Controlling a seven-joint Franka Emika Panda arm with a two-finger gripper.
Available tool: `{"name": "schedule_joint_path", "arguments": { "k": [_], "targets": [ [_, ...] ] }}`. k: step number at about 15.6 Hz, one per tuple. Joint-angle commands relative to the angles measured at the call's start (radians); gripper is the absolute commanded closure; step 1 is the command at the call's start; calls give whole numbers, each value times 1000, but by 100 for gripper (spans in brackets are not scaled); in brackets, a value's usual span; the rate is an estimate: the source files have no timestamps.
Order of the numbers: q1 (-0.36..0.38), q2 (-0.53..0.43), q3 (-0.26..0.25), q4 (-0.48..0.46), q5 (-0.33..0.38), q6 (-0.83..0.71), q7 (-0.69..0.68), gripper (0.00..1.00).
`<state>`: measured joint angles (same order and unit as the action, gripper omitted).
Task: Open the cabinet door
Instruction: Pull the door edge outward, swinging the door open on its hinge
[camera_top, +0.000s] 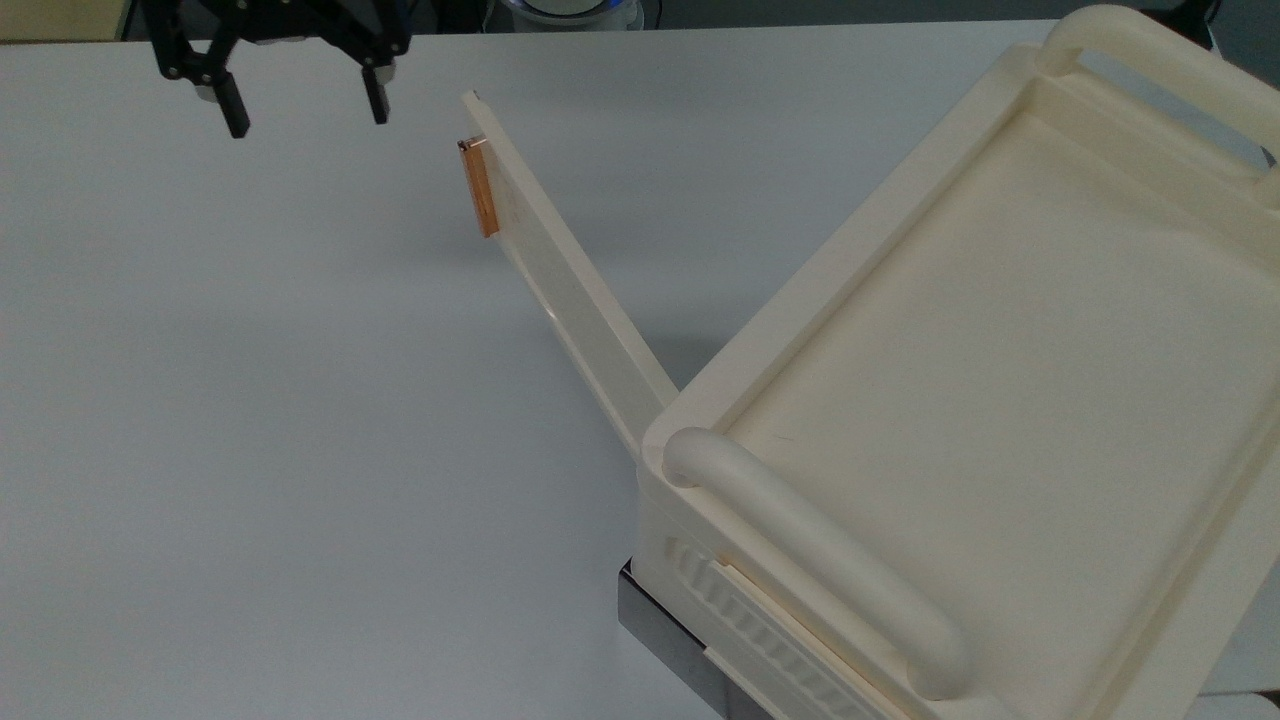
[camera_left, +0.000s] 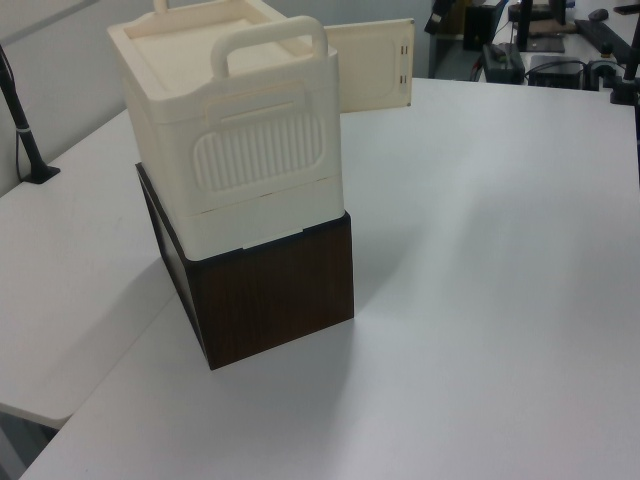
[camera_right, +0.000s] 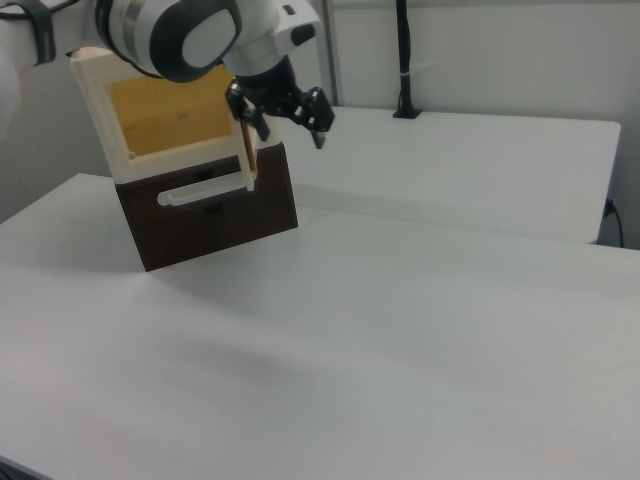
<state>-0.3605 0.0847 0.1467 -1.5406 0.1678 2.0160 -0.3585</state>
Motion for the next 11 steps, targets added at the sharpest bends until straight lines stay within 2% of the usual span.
{"name": "schedule_joint_path", "arguments": {
  "k": [1,5,11],
  "targets": [
    [-44,-16,-7,0,-21,10,12,0],
    [-47,-28,-50,-1,-21,-22,13,0],
    [-46,-77,-76,-1,-28,-173,9,0]
  ]
}}
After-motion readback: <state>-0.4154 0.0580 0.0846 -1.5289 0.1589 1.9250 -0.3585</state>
